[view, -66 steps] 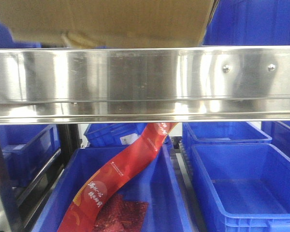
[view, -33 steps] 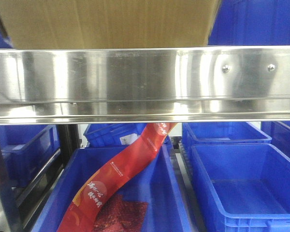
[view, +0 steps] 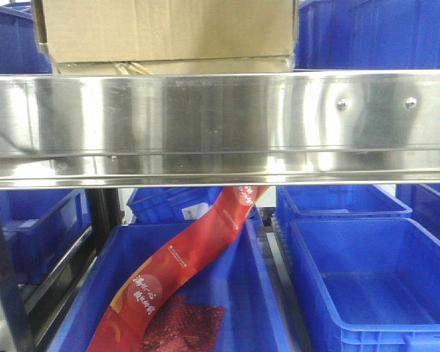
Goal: Stack two boxes on right shelf middle
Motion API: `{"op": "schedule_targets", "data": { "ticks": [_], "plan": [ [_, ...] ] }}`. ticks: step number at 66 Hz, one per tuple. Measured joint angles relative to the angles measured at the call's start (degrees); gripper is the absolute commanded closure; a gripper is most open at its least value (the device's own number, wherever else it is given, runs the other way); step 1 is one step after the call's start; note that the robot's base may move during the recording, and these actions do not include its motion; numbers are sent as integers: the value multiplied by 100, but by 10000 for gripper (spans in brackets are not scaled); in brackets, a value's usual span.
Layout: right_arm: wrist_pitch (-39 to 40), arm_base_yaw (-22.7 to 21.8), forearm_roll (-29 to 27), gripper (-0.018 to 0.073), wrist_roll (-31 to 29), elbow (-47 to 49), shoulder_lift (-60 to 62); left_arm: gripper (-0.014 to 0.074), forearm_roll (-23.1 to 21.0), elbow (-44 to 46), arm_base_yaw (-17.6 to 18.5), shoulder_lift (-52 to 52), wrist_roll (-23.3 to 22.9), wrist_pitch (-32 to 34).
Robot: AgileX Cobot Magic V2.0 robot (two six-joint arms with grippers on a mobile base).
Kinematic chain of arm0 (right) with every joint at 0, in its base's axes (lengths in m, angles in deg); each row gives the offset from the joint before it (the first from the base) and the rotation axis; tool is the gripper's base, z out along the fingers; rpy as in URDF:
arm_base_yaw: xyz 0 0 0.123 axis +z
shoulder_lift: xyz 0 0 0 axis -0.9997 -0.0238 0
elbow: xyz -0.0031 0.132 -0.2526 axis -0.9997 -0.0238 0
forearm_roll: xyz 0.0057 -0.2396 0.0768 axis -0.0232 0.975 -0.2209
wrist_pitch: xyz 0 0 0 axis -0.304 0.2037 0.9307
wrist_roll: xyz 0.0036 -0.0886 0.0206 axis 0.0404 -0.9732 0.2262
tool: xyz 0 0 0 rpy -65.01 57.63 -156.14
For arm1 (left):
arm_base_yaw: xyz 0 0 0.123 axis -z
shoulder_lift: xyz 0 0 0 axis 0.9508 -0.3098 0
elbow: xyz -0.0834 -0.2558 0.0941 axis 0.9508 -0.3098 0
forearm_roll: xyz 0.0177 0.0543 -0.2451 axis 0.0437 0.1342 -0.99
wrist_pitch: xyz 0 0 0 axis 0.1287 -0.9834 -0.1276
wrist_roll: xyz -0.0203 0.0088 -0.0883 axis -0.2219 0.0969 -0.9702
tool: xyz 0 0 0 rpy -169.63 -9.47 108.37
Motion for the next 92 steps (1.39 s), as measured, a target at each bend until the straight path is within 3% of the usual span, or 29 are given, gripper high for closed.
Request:
{"op": "schedule_targets", "data": {
  "ticks": [15, 27, 42, 50, 58, 67, 92],
  "plan": [
    [121, 0, 0, 722, -529, -569, 293, 707, -1029, -874, 0, 235, 1122, 139],
    [1312, -166, 0, 722, -494, -1897, 1060, 707, -1352, -2548, 0, 1280, 1235, 1642],
    [3030, -489, -8, 722, -385, -3810, 2130, 707, -1430, -4845, 0, 2707, 1235, 3711],
    [3453, -504, -8, 722, -372, -4726, 2642, 707, -1441, -5952, 0, 3347, 1235, 4506],
    [3821, -504, -8, 722, -372, -5498, 3137, 707, -1440, -6730, 0, 3958, 1235, 4694],
    [4239, -505, -8, 722, -372, -5704, 3705, 707, -1451, -7190, 0, 4574, 1235, 4742],
    [4788, -505, 2, 722, -372, -5728, 4306, 707, -1451, -7314, 0, 5093, 1235, 5013]
  ]
}}
